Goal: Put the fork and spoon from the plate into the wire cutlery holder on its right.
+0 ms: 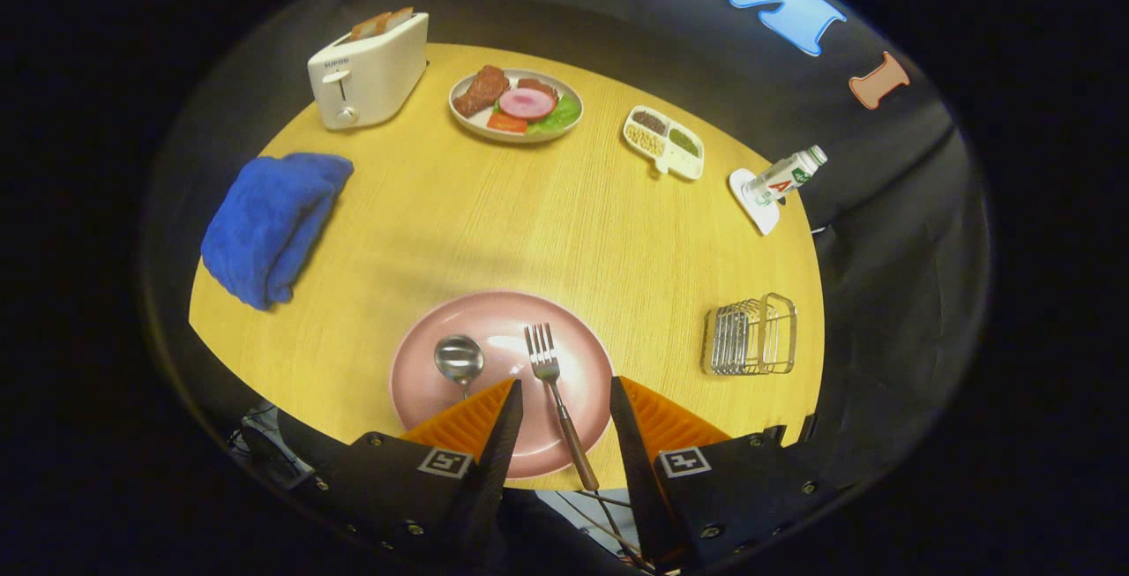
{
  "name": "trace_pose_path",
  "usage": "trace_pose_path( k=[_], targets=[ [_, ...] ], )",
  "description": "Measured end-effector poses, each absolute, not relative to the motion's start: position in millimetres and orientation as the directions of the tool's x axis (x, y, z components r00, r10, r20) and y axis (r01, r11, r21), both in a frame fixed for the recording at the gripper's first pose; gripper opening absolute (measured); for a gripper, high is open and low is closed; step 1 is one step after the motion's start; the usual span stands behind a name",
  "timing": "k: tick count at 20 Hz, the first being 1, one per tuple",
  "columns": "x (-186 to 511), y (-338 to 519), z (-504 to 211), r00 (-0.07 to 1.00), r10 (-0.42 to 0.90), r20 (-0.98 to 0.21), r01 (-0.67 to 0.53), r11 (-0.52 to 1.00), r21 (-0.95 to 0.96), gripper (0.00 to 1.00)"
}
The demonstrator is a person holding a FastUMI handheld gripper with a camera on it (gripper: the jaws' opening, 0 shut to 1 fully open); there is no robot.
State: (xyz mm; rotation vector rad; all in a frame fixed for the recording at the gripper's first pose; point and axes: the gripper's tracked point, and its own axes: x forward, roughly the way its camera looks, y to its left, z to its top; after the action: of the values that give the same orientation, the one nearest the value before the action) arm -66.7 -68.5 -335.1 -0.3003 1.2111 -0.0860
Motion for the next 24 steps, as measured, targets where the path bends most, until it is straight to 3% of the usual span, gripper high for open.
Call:
trace_pose_path(
  k=[10, 20, 22, 24],
  targets=[
    [-88.2, -81.5, -399.0, 0.13, -0.29, -0.948, -0.287, 0.904, -0.316, 0.62],
    [-84.3, -88.3, -425.3, 0.117, -0.269, -0.956, -0.362, 0.885, -0.293, 0.58],
    [-84.3, -89.9, -426.2, 0.111, -0.28, -0.954, -0.363, 0.882, -0.301, 0.27],
    [-84.5, -91.7, -434.6, 0.11, -0.29, -0.951, -0.369, 0.876, -0.31, 0.27]
  ],
)
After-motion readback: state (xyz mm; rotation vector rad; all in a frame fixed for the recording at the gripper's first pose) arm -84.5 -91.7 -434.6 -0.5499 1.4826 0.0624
